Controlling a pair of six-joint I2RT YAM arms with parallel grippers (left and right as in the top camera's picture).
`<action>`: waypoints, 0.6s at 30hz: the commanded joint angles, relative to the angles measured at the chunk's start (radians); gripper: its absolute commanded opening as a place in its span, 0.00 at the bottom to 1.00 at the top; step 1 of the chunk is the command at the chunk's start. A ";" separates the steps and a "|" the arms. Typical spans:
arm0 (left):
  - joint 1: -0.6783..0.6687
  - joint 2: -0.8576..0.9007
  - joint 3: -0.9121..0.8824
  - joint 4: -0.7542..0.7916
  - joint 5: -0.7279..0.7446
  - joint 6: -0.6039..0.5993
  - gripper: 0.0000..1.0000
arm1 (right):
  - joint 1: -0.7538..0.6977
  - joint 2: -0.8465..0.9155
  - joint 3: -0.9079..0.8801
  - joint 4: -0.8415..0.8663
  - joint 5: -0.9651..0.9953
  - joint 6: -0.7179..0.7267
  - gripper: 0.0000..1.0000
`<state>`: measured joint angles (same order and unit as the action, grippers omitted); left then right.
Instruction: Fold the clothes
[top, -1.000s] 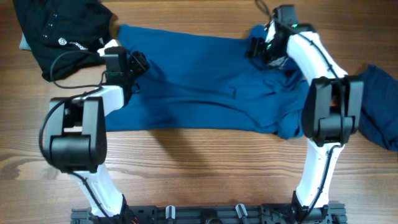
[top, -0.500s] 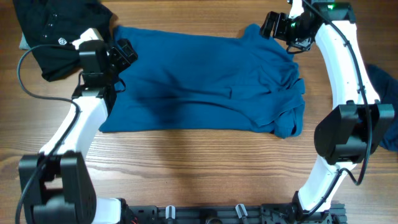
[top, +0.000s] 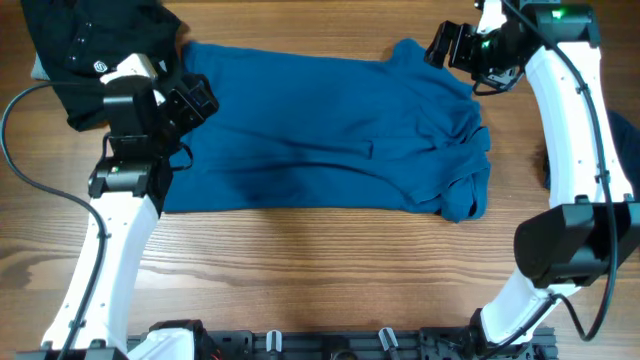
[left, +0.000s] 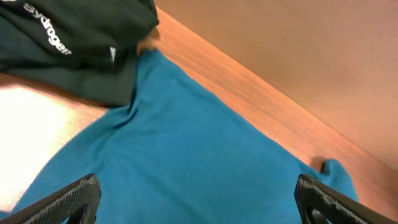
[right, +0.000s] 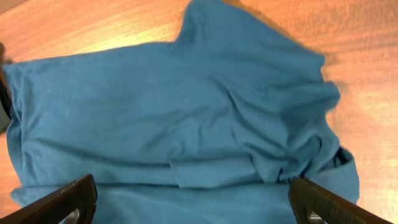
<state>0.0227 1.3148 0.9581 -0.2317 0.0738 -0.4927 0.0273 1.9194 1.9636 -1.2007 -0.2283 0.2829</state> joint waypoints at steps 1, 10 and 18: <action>0.001 -0.054 -0.001 -0.032 0.043 0.018 1.00 | 0.006 -0.067 0.013 -0.048 -0.014 0.011 0.99; 0.001 -0.090 -0.001 -0.299 0.185 0.018 1.00 | 0.006 -0.114 0.012 -0.349 0.036 0.036 0.99; -0.006 -0.100 -0.001 -0.494 0.278 0.047 0.98 | 0.031 -0.371 -0.150 -0.407 0.074 0.161 1.00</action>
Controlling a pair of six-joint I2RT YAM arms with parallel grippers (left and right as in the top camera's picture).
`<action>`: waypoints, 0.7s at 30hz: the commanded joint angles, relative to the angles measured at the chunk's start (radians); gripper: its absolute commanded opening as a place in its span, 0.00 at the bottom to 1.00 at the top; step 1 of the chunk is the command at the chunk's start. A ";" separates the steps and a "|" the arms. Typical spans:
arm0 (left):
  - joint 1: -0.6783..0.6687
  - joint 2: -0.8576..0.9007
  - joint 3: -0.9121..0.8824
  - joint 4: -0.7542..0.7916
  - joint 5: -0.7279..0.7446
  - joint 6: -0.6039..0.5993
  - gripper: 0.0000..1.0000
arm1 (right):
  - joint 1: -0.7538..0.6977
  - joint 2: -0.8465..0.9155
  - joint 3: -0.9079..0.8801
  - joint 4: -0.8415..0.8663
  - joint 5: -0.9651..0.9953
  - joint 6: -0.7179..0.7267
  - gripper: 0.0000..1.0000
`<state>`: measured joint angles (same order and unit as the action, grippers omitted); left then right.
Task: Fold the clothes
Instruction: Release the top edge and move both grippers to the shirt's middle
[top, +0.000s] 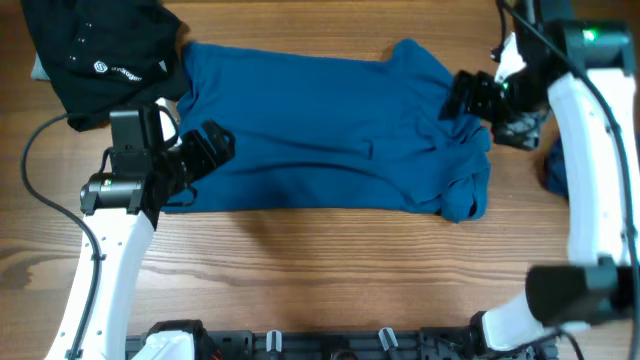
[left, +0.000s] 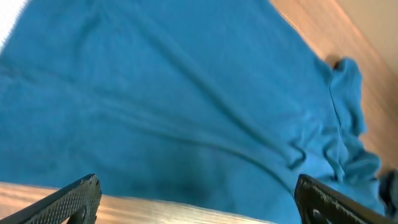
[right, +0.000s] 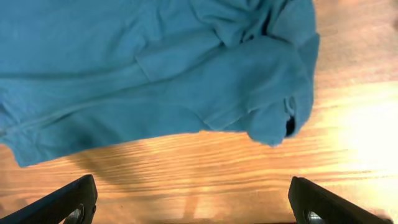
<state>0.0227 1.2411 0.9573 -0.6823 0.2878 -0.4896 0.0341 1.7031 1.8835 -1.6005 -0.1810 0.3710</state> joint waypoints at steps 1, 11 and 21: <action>-0.015 -0.031 0.000 -0.063 0.064 0.066 0.98 | 0.036 -0.201 -0.105 -0.007 0.030 0.083 1.00; -0.188 -0.001 -0.016 -0.097 0.064 0.089 0.99 | 0.186 -0.491 -0.589 0.180 -0.035 0.216 1.00; -0.354 0.194 -0.077 0.004 0.064 -0.018 0.52 | 0.222 -0.445 -0.919 0.493 -0.072 0.306 0.62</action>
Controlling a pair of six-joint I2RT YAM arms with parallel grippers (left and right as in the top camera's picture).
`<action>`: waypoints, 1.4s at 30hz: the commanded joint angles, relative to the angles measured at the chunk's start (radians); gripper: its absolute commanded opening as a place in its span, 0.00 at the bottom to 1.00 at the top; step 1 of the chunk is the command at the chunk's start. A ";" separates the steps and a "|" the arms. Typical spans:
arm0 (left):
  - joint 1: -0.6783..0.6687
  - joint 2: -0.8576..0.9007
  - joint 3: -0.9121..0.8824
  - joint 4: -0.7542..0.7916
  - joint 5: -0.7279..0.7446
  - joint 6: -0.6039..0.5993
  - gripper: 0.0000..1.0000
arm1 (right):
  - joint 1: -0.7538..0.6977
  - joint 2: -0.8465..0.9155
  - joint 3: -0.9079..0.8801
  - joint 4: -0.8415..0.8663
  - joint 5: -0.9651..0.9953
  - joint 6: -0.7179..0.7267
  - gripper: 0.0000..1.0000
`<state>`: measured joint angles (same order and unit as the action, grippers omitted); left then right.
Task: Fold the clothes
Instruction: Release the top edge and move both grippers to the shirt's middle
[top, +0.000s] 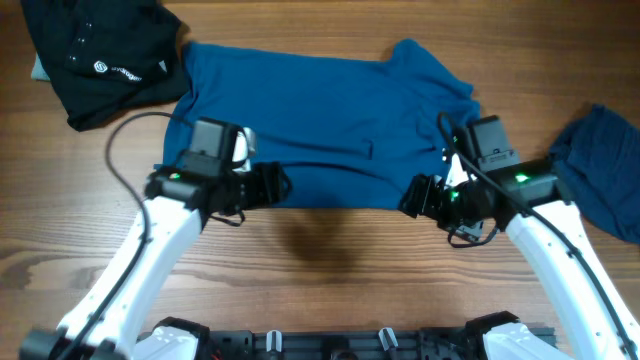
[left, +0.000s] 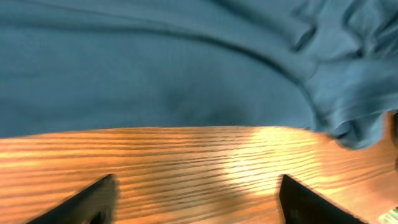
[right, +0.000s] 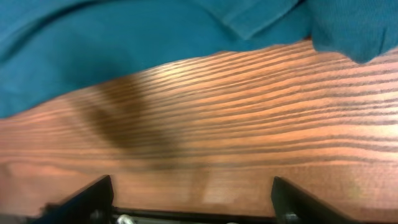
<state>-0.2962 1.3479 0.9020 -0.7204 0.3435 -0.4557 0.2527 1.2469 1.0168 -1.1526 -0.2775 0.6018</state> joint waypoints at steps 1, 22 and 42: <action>-0.045 0.115 -0.021 0.060 0.008 -0.076 0.39 | 0.003 0.011 -0.067 0.058 0.043 0.097 0.51; -0.206 0.414 -0.021 0.441 0.048 -0.286 0.07 | 0.003 0.212 -0.147 0.320 0.186 0.164 0.04; -0.212 0.525 -0.021 0.587 -0.041 -0.301 0.07 | -0.090 0.303 -0.147 0.321 0.308 0.183 0.05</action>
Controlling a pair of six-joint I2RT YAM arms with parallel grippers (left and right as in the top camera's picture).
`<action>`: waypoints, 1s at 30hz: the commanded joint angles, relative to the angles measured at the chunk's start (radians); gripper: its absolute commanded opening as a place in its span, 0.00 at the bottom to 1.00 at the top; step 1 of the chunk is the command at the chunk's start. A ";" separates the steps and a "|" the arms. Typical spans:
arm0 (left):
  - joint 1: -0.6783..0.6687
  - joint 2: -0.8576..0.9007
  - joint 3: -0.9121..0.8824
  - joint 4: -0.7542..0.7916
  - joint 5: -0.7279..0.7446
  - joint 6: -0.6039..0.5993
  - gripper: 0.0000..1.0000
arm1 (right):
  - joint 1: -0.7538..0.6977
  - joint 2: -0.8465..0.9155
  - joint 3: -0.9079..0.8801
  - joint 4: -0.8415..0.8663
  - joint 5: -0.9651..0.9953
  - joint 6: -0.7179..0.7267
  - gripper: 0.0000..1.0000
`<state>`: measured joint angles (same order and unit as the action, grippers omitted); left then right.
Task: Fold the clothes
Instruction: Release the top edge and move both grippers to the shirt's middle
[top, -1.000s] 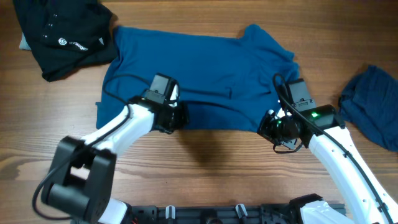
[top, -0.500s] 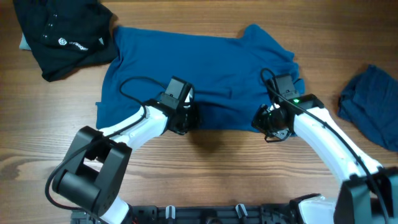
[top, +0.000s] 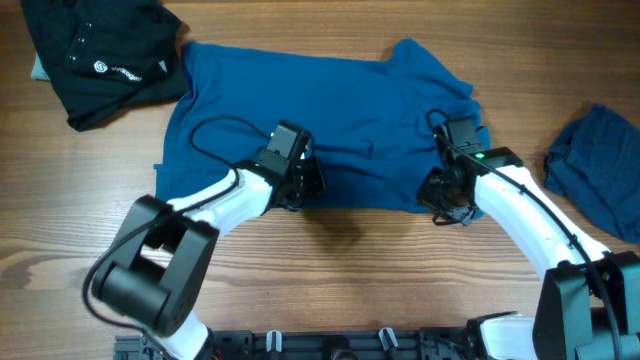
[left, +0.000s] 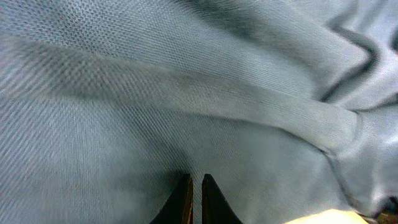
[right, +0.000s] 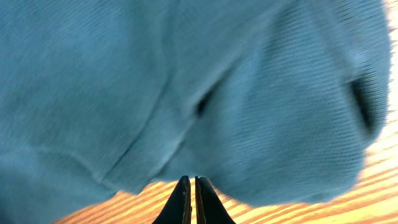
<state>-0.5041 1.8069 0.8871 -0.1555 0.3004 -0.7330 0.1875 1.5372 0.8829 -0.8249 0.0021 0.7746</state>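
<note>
A blue polo shirt (top: 320, 110) lies spread across the table, its collar end bunched at the right. My left gripper (top: 305, 185) is down on the middle of the shirt's near hem. In the left wrist view this gripper (left: 194, 183) is shut, its tips pinched into the shirt fabric (left: 186, 81). My right gripper (top: 437, 197) sits at the shirt's near right corner. The right wrist view shows that gripper (right: 191, 183) shut at the edge of the shirt cloth (right: 186, 74), with bare wood just beneath.
A black garment (top: 95, 55) with white print lies bunched at the far left, touching the shirt's corner. A dark blue garment (top: 595, 165) is crumpled at the right edge. The wooden table (top: 330, 270) shows in front of the shirt.
Both grippers were open and above the table near the shirt's front edge. Now both are shut and down on the near hem, the left one further right, the right one closer in.
At first both arms were at the far corners with open grippers. They then stood lower along the shirt's sides, then near its front edge. A dark blue garment came into view at the right. Now both grippers are shut at the near hem.
</note>
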 joint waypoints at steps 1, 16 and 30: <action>-0.005 0.080 -0.006 0.030 0.002 -0.040 0.08 | -0.030 0.012 -0.013 -0.010 0.029 0.009 0.05; -0.004 0.173 -0.006 0.055 -0.026 -0.058 0.10 | -0.094 0.012 -0.013 -0.064 0.131 0.006 0.09; 0.053 0.154 -0.006 -0.076 0.017 -0.057 0.09 | -0.263 0.012 -0.013 -0.023 0.160 -0.128 0.13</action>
<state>-0.4927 1.8870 0.9424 -0.1268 0.3748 -0.7849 -0.0475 1.5372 0.8829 -0.8650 0.1146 0.6941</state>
